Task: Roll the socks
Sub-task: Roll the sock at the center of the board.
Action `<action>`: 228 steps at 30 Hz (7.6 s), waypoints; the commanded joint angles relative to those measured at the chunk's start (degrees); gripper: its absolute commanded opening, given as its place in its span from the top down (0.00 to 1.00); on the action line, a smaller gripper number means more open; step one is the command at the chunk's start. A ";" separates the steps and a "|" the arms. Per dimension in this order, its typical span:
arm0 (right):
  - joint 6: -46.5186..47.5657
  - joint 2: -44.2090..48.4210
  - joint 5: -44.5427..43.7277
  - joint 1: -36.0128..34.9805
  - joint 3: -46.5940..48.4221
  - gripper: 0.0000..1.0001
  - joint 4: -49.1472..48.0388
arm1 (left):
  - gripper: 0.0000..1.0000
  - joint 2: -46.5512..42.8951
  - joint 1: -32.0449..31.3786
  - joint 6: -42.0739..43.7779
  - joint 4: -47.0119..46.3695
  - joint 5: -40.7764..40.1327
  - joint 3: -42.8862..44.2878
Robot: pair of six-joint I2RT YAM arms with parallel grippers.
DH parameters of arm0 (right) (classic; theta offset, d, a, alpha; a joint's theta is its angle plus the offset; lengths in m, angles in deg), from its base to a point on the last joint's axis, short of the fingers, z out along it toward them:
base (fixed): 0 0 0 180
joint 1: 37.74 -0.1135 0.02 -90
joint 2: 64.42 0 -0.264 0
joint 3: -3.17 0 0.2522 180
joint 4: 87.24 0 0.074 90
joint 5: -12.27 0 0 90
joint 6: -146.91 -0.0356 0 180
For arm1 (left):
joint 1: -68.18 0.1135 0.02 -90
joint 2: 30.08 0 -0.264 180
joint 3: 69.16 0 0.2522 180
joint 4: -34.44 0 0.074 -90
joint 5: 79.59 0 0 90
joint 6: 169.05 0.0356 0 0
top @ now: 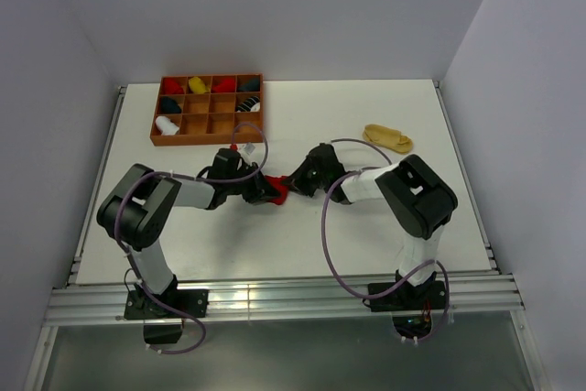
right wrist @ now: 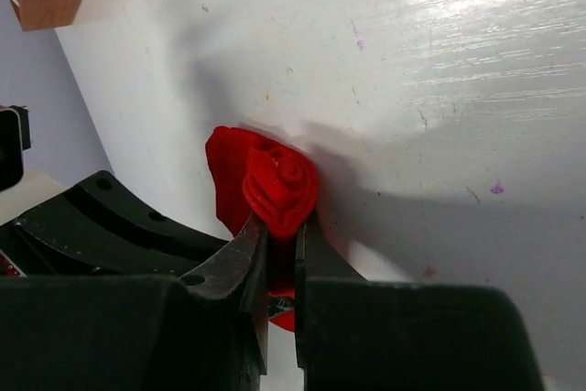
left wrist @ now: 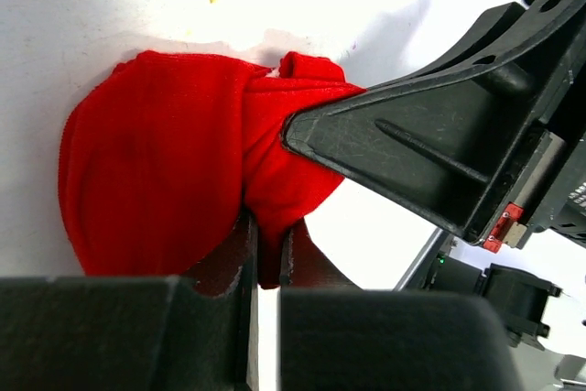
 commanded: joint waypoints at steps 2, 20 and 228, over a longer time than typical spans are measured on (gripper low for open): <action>3.33 1.77 -3.83 -0.08 2.23 1.00 8.43 | 0.83 -3.44 -1.01 5.02 9.88 -6.17 -2.26; 4.74 2.66 -6.21 -3.69 12.07 1.00 28.65 | 0.39 -21.59 -25.26 20.85 18.59 -57.67 0.90; 4.91 -0.69 -4.19 -0.26 9.08 1.00 16.95 | 0.78 -4.95 1.27 6.96 10.84 -6.16 -4.80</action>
